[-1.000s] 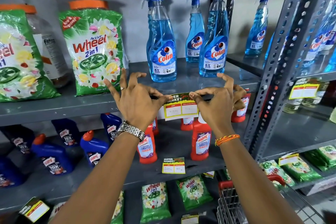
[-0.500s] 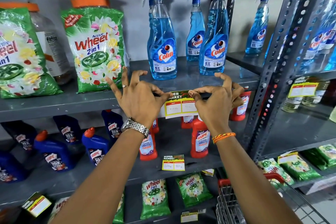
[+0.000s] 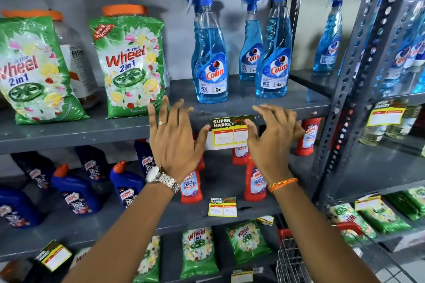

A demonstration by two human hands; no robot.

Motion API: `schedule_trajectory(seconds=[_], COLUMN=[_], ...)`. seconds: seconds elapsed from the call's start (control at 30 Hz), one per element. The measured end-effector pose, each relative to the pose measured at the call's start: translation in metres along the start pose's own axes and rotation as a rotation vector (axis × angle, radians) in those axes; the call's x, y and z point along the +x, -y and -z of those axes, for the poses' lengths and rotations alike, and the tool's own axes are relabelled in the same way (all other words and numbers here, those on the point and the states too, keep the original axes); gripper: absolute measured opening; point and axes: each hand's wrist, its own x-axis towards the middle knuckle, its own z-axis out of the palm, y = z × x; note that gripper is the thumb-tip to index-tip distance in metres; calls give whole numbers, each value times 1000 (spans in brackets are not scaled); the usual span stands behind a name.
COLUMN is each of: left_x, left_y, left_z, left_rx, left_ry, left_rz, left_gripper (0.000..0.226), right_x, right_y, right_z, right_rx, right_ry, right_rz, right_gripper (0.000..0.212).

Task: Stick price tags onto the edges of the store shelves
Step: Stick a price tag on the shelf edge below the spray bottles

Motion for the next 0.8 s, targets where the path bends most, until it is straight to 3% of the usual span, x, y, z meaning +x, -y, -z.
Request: schedule_trajectory(seconds=[0.13,0.3,0.53,0.8], left_x=[-15,-18,-14,-15], left_y=[14,24,40,44], left_z=[1,-1,2,7], left_rx=[67,95,106,118], left_ry=[66,146,141,159], left_rz=[-41,-53,-153,-196], left_gripper=[75,70,60,63], right_x=[-30,-42,-38,-21], right_y=[9,17,10,-1], right_z=[-3,-9,-18,5], right_rx=[-31,-117,-152,14], right_ry=[97,190,227,325], right_rz=[234,318,362,333], right_gripper=[50,57,57,55])
